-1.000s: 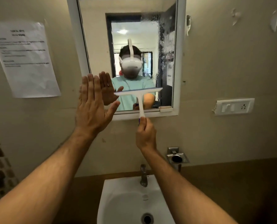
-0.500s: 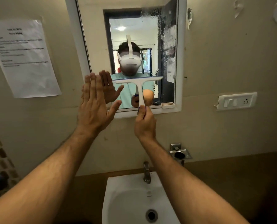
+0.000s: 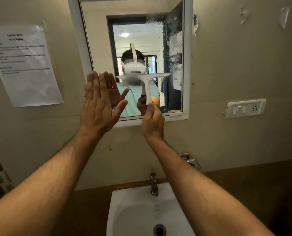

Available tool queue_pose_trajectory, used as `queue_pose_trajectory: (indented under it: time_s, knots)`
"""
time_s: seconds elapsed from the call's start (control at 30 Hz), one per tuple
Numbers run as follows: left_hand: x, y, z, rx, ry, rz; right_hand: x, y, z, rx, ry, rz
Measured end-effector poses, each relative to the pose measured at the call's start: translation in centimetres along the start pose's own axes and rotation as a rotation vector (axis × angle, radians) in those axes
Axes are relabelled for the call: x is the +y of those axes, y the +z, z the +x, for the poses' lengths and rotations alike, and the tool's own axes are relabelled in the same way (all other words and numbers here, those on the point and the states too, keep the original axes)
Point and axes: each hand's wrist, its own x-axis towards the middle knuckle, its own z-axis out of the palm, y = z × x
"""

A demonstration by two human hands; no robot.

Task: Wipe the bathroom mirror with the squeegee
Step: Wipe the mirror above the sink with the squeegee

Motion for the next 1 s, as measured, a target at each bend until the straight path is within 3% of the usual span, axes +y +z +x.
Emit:
queue_pose_trajectory:
  time_s: [0.1,0.3,0.6,0.87,1.0]
  knots:
    - [0.2,0.1,0.6,0.021,-0.008,0.0,-0.2,-0.4,1.7,-0.019,-0.03,-0.008]
    - [0.5,0.0,1.4,0.026,0.018,0.009,5.8,-1.3,-2.9,-0.062,-0.009,-0.058]
    - [0.6,-0.2,2.3,0.041,0.003,-0.008,-3.0,1.0,4.2,-0.028,-0.156,-0.018]
    - [-0.2,0.4,2.1,0.037,0.013,-0.005,2.2,-0.2,0.9,-0.046,-0.029,-0.01]
    - [-0.3,1.0,2.1,0.044,0.027,0.003,0.4,0.0,1.8,-0.046,-0.065,-0.005]
